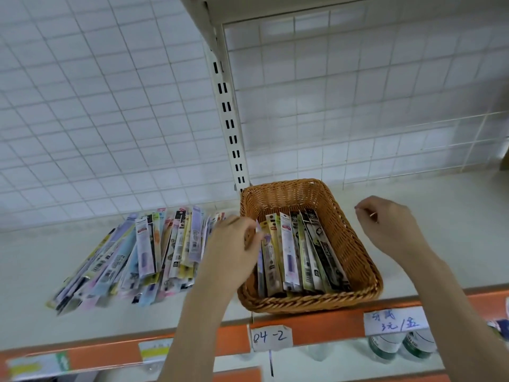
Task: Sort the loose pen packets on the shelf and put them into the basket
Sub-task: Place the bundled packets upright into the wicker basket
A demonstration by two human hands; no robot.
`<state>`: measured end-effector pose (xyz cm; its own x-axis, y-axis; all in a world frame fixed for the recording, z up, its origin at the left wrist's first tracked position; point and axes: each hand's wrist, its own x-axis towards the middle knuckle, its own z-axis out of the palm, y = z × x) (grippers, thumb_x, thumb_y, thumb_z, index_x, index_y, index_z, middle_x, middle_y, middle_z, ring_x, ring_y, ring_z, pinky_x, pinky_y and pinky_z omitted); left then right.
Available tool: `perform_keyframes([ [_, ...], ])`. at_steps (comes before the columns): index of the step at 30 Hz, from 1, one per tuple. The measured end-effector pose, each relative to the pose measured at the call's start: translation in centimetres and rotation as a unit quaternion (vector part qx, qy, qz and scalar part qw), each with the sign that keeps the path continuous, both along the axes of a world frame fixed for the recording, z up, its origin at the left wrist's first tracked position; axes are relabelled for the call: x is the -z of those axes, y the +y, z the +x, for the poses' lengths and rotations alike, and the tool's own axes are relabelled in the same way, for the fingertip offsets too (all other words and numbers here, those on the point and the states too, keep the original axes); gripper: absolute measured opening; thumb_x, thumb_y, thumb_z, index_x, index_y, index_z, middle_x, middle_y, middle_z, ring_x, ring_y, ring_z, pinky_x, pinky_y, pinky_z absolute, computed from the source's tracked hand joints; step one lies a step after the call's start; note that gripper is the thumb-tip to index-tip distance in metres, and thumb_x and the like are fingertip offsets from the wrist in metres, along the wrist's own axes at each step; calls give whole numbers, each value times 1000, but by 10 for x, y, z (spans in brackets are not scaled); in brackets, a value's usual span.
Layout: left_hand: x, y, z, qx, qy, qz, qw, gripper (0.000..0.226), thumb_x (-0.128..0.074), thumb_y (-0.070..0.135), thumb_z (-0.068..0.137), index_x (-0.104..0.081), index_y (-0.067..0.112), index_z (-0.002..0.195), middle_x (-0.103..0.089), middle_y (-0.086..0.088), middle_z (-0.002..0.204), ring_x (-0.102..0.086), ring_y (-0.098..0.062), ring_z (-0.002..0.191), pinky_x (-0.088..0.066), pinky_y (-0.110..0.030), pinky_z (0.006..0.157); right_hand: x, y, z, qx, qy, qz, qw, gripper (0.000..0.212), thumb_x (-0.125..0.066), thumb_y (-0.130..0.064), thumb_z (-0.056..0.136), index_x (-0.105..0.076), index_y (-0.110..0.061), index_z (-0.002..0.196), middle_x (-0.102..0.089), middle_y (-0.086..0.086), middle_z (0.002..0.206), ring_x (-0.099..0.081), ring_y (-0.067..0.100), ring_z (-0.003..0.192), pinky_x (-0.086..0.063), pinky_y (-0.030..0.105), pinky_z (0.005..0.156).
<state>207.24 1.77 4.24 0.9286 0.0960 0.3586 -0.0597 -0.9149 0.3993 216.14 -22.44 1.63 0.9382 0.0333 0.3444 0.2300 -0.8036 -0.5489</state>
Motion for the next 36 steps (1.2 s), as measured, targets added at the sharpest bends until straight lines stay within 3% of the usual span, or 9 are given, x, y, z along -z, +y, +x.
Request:
perform_keyframes([
  [3,2,30,-18,-42,-45,-38,997,19,-55,22,92,-68,13,103,-67,2,101,-59,-10,92,-44,-19,86,-27,22,-9,-25,-39,22,999,17,-52,-14,93,-67,-11,98,-67,1,89,-57,17,76,-42,26,72],
  [6,10,64,-40,-87,-39,-76,993,13,-56,17,91,-68,14,95,-64,9,79,-54,2,69,-39,-3,63,-41,55,-28,-73,-47,36,996,15,-51,-18,94,-66,-16,96,-66,-3,85,-58,13,73,-40,22,67],
  [9,20,98,-61,-140,-14,-84,987,14,-54,19,92,-66,13,97,-61,8,68,-55,0,62,-37,-7,54,-40,96,-48,-130,-48,28,990,12,-51,-20,94,-63,-19,93,-65,-6,82,-58,6,70,-43,18,62],
  [18,23,201,-84,-223,-46,-110,968,16,-57,19,91,-69,11,99,-57,11,65,-52,1,59,-36,-14,56,-18,228,-80,-228,-11,3,974,11,-53,-15,92,-63,-12,88,-64,2,80,-57,14,69,-47,26,64],
  [21,21,233,-78,-223,-38,-107,968,18,-56,21,90,-68,12,101,-65,-1,79,-57,-16,64,-42,-24,66,-10,266,-67,-173,71,-35,982,16,-49,-27,94,-51,-15,83,-51,3,81,-49,15,70,-39,23,62],
  [24,20,261,-69,-215,-17,-102,971,21,-56,25,91,-66,14,105,-65,-5,92,-59,-23,78,-41,-25,72,4,286,-49,-65,159,-103,980,53,-52,-46,90,-47,-3,121,-52,19,116,-51,32,107,-44,37,89],
  [26,22,276,-63,-202,-7,-108,973,21,-56,25,91,-66,15,106,-63,-7,96,-61,-25,83,-40,-25,74,8,290,-42,-19,213,-98,972,72,-56,-54,85,-41,2,129,-51,21,122,-50,36,116,-43,37,89],
  [32,29,304,-46,-136,24,-115,984,19,-55,23,90,-64,13,103,-59,-7,96,-58,-23,84,-38,-25,66,4,297,-34,2,296,-119,948,31,-68,-32,78,-64,-3,87,-60,10,86,-60,24,82,-40,24,57],
  [36,35,319,-40,-129,63,-116,983,31,-53,29,91,-59,16,118,-57,-11,108,-55,-29,101,-41,-31,84,-2,308,-35,15,327,-127,936,31,-62,-24,84,-43,-10,63,-41,4,64,-41,14,55,-27,23,45],
])
